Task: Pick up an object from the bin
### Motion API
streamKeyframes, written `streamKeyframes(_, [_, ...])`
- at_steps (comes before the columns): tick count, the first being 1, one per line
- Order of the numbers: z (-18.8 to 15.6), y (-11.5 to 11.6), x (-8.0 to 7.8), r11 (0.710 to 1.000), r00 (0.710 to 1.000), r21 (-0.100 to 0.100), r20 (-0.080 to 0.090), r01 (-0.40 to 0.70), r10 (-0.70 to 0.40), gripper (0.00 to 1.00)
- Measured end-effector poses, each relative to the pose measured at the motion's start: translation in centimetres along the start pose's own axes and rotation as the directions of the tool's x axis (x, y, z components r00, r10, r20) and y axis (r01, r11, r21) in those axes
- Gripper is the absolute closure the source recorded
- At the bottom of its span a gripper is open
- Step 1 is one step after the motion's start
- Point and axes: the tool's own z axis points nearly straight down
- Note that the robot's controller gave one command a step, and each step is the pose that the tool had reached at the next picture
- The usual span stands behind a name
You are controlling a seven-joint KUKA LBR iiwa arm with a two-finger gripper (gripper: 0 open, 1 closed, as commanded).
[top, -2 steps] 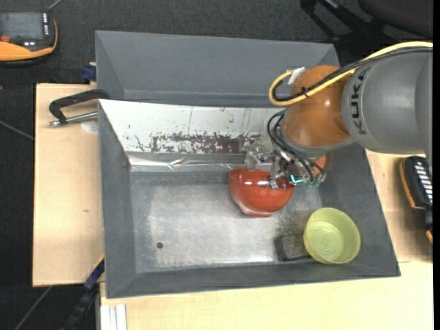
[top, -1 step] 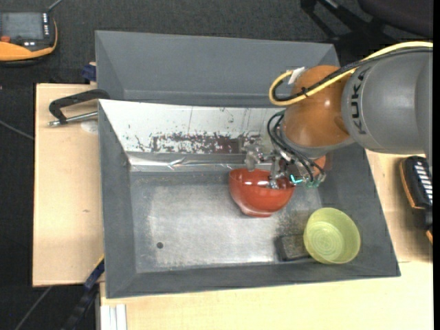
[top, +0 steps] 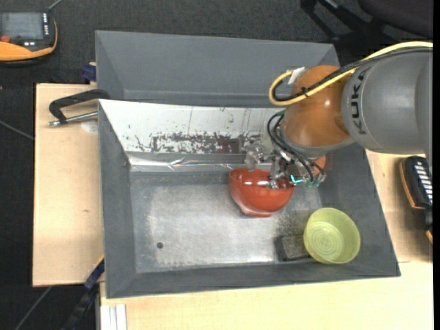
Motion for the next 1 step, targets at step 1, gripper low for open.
streamKeyframes(1, [0.10, 0.07, 0.08, 1.000, 1.000, -0.001, -0.002, 0.000, 0.000, 1.00])
